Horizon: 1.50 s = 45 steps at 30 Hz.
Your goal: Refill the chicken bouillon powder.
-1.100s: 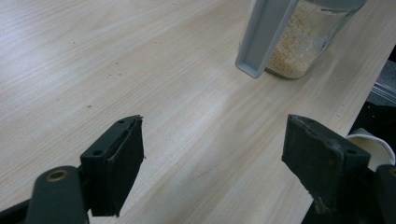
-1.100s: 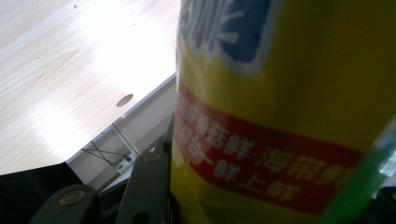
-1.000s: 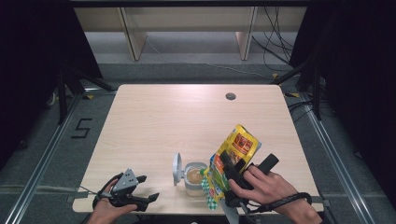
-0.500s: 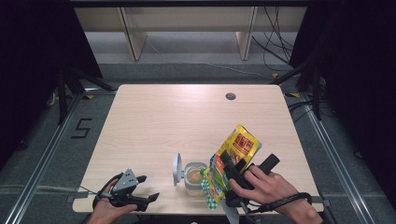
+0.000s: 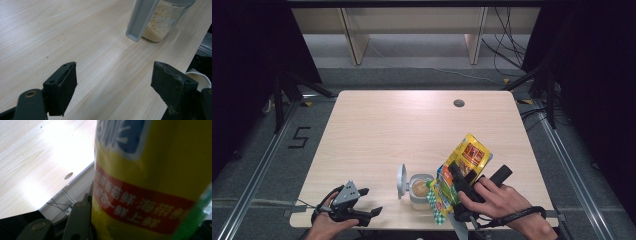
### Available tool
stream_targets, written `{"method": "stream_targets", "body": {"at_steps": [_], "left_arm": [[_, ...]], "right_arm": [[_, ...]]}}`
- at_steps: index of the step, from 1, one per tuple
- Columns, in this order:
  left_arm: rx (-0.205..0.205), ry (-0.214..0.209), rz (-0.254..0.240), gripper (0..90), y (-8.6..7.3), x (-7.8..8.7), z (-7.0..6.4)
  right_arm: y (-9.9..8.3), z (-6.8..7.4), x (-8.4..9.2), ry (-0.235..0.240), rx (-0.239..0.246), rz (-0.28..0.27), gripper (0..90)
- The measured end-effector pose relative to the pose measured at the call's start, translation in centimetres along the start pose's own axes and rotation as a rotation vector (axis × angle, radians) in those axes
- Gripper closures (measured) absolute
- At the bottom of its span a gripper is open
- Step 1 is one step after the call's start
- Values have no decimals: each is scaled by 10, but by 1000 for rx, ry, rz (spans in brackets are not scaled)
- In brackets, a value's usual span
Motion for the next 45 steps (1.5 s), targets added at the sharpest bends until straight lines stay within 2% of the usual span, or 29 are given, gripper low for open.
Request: {"method": "stream_targets", "body": {"at_steps": [3,9,10,15,20,21,22,25,26,27,29,31,35,36,37,38,39,40,43,44,45], "left_arm": [[-1,0,1,201,0,0,0],[0,4,-6,202,0,0,0],[1,4,-6,202,0,0,0],[1,4,-5,202,0,0,0],[6,3,-12,202,0,0,0],[1,4,-6,202,0,0,0],[1,1,0,202,0,0,0],[0,4,-6,202,0,0,0],[8,3,-13,202,1,0,0],[25,-2,-34,202,1,-2,-2],[2,2,-2,202,0,0,0],[1,2,0,202,0,0,0],[13,-5,-32,202,1,-1,-1],[41,2,-23,202,0,-1,-2],[38,3,-23,202,1,-1,-2],[32,-3,-23,202,1,0,-2],[36,-4,-25,202,1,0,-2],[38,-4,-25,201,1,0,-2],[36,-4,-24,201,1,0,-2],[37,-4,-24,202,1,0,-2],[35,-4,-22,202,1,0,-2]], "right_arm": [[0,2,0,4,-21,6,654],[0,4,0,6,-20,3,654],[0,5,0,10,-40,0,654],[-2,6,1,8,-56,-1,655],[-4,10,3,7,-103,10,654],[-4,11,3,-11,-105,12,654],[-3,14,3,6,-133,9,655],[-2,17,3,1,-129,-1,655],[-2,18,3,3,-142,-3,655],[-1,23,5,11,-204,18,656],[-1,26,6,0,-260,17,656],[-2,27,7,-12,-273,21,656],[-1,30,8,-18,-304,16,658],[-1,31,8,-16,-307,14,658],[-1,32,8,-19,-319,11,659],[-3,31,8,-26,-305,4,660],[-3,32,8,-25,-323,1,660],[0,37,8,-34,-407,-1,660],[0,39,7,-31,-412,-17,662],[-1,41,7,-32,-444,-15,662],[-1,41,6,-41,-454,-31,662]]}}
Point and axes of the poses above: each handheld gripper's, and its own axes: x roughly backward along the jaws, y roughly out of its top, z roughly to its left, the point moved 5 cm from there along -x, roughly forward along the jaws, and after that the axes turned 4 degrees about -y, right-handed, at the moved point
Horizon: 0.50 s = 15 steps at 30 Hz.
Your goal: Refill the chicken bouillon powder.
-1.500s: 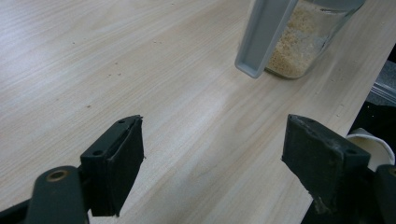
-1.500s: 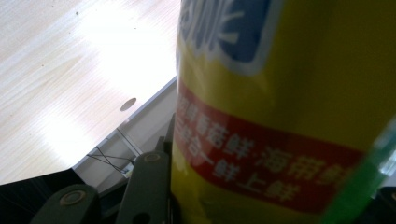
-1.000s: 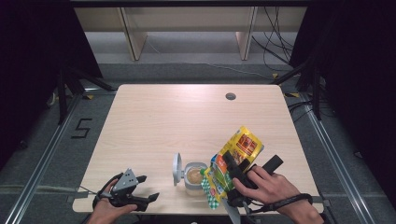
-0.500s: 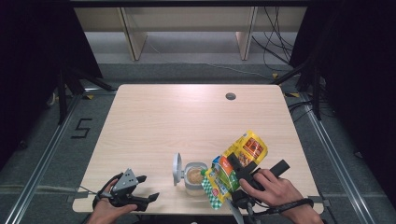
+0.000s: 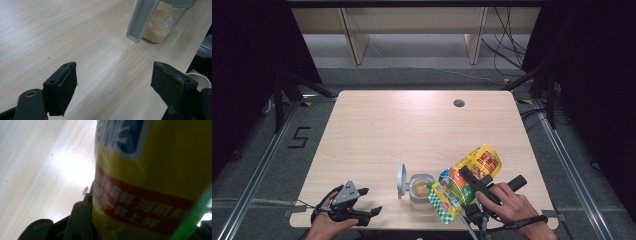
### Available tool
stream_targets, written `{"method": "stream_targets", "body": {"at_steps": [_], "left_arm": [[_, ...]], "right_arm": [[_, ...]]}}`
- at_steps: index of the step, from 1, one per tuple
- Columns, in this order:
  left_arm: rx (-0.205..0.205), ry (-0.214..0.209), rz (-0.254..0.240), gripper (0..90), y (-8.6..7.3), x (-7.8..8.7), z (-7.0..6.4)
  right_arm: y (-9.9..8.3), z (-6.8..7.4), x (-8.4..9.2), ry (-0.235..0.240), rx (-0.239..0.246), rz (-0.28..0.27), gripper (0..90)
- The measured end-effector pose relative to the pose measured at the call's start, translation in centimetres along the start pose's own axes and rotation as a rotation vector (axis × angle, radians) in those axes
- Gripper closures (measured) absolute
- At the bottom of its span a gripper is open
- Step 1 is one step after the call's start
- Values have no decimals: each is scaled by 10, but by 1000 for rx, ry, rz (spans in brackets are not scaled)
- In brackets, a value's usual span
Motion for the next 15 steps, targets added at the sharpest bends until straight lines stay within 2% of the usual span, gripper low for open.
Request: {"method": "stream_targets", "body": {"at_steps": [3,4,7,8,9,10,13,14,15], "left_arm": [[2,1,-2,201,0,0,0],[9,1,-4,201,0,0,0],[18,6,-16,202,0,-1,0],[-10,13,5,202,0,0,2],[-6,14,6,202,-1,0,2],[12,5,-6,202,0,0,0],[11,-1,-19,202,0,0,0],[22,4,-23,202,1,0,-1],[20,4,-21,202,1,0,-1]], "right_arm": [[-3,5,-1,12,-57,-15,663],[-4,8,-2,17,-99,-21,663],[-6,13,-2,31,-150,-25,665],[-6,15,-3,34,-163,-34,665],[-7,15,-4,27,-173,-53,666],[-7,17,-4,38,-203,-56,666],[-10,21,-5,41,-278,-82,668],[-10,20,-6,32,-280,-99,669],[-10,23,-7,43,-309,-98,670]]}}
Point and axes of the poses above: each handheld gripper's, and its own axes: x roughly backward along the jaws, y roughly out of its top, z roughly to its left, the point moved 5 cm from there along -x, roughly forward along the jaws, and after that the axes turned 4 degrees about -y, right-handed, at the moved point
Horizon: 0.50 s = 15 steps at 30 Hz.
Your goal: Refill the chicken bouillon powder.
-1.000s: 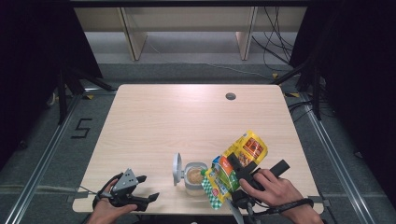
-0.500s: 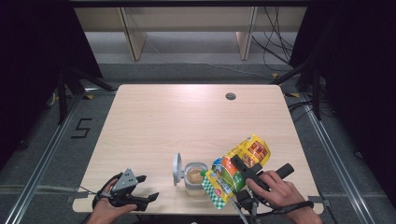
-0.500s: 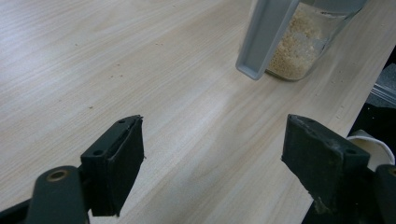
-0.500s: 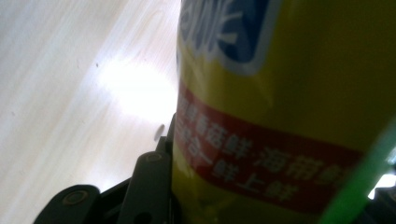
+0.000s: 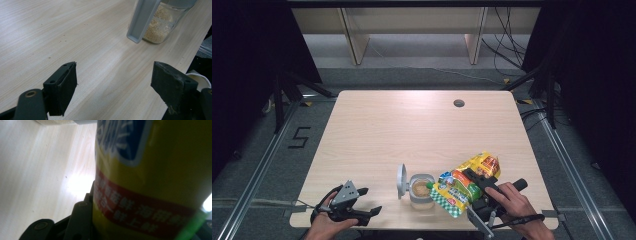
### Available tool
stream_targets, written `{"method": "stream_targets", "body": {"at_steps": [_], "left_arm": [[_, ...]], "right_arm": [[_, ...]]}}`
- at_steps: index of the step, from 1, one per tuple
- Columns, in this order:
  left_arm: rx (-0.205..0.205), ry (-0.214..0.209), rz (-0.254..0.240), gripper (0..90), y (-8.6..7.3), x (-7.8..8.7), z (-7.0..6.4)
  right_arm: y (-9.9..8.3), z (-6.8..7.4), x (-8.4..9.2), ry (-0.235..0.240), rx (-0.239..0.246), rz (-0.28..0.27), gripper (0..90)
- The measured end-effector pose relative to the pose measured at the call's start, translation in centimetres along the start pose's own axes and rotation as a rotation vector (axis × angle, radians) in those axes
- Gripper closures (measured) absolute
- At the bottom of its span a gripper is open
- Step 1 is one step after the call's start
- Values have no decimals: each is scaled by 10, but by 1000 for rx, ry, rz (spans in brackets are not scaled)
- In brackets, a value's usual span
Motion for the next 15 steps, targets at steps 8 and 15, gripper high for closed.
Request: {"method": "stream_targets", "body": {"at_steps": [8,15], "left_arm": [[-11,-7,11,201,-1,0,1],[-24,5,31,201,-1,3,3]], "right_arm": [[-11,9,-8,26,-180,-63,679],[-20,25,-16,71,-383,-94,688]]}}
Point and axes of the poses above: each handheld gripper's, and its own axes: x roughly backward along the jaws, y roughly out of its top, z roughly to its left, the point moved 5 cm from there along -x, roughly forward along the jaws, and after that the axes turned 4 degrees about -y, right-handed, at the moved point
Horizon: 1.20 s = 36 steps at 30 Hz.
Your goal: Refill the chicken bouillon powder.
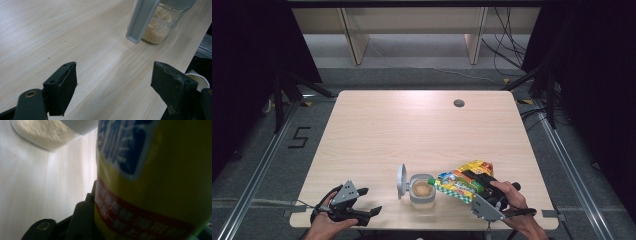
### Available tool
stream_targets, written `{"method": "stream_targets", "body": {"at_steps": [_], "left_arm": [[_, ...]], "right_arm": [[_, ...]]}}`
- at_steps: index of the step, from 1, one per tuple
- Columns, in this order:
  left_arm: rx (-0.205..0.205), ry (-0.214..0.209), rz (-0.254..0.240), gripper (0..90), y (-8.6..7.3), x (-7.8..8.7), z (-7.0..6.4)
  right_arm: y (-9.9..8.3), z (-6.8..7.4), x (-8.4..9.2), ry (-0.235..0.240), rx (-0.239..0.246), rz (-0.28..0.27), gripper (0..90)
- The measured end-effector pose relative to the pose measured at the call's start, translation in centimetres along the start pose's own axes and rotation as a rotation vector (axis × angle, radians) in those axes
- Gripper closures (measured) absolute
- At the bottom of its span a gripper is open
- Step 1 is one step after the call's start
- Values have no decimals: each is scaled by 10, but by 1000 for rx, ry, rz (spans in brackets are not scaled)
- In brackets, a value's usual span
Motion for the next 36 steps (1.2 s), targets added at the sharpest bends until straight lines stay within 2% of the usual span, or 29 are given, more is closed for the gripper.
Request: {"method": "stream_targets", "body": {"at_steps": [1,2,3,4,5,6,8,9,13,14,16,20,21,22,23,24,25,26,27,29,30,31,32,33,34,35,36], "left_arm": [[10,-10,-6,201,1,0,-1],[-23,-4,5,201,1,1,1],[-20,-5,5,201,1,1,1],[-16,-6,1,201,1,1,1],[1,-14,-18,201,2,0,-1],[-14,-13,-4,201,1,1,0],[-11,-7,-12,201,2,1,0],[-11,-6,-15,201,2,1,0],[-13,-7,-11,201,2,1,0],[-12,-9,-8,201,2,1,0],[-23,-5,3,201,1,1,1],[-17,-11,-25,201,2,-1,0],[2,-15,-34,201,2,-1,-1],[14,-9,-19,201,1,-1,-1],[9,-17,-19,201,1,-2,-1],[7,-10,-20,201,1,-2,0],[6,-13,-29,201,1,-3,0],[7,-14,-27,201,1,-2,0],[5,-14,-18,201,1,-2,0],[14,-10,-19,201,1,-1,-1],[24,-11,-36,201,2,-2,-2],[5,-12,-33,201,2,-1,-1],[1,-12,-33,201,2,-1,0],[0,-16,-31,201,2,-1,0],[29,-15,-29,201,1,-1,-2],[27,-16,-27,201,1,-2,-2],[25,-15,-25,201,1,-1,-2]], "right_arm": [[-1,-1,-2,3,3,-21,689],[-3,0,-2,12,-19,-28,690],[-5,2,-3,17,-63,-31,690],[-6,1,-4,20,-68,-41,691],[-8,2,-4,27,-124,-43,693],[-10,2,-4,26,-154,-51,693],[-13,3,-4,36,-259,-68,695],[-15,1,-5,42,-262,-74,695],[-24,-8,-5,10,-410,-108,704],[-25,-8,-5,3,-461,-117,708],[-29,-11,-8,-1,-514,-125,712],[-39,-15,-16,-24,-644,-123,721],[-40,-15,-18,-39,-681,-123,722],[-45,-17,-20,-44,-663,-113,722],[-47,-18,-21,-70,-696,-112,723],[-50,-19,-23,-69,-710,-110,724],[-51,-20,-24,-87,-733,-121,724],[-52,-20,-26,-85,-770,-128,724],[-55,-21,-27,-83,-784,-130,724],[-60,-23,-32,-113,-806,-120,725],[-62,-24,-34,-117,-814,-118,725],[-63,-23,-34,-112,-837,-104,724],[-65,-23,-36,-126,-855,-102,725],[-68,-24,-37,-123,-855,-106,725],[-70,-26,-37,-134,-866,-102,726],[-71,-26,-38,-153,-885,-113,726],[-73,-28,-38,-158,-882,-113,726]]}}
Point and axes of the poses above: each handheld gripper's, and its own axes: x roughly backward along the jaws, y roughly out of its top, z roughly to its left, the point moved 5 cm from there along -x, roughly forward along the jaws, and after that the axes turned 4 degrees about -y, right-handed, at the moved point
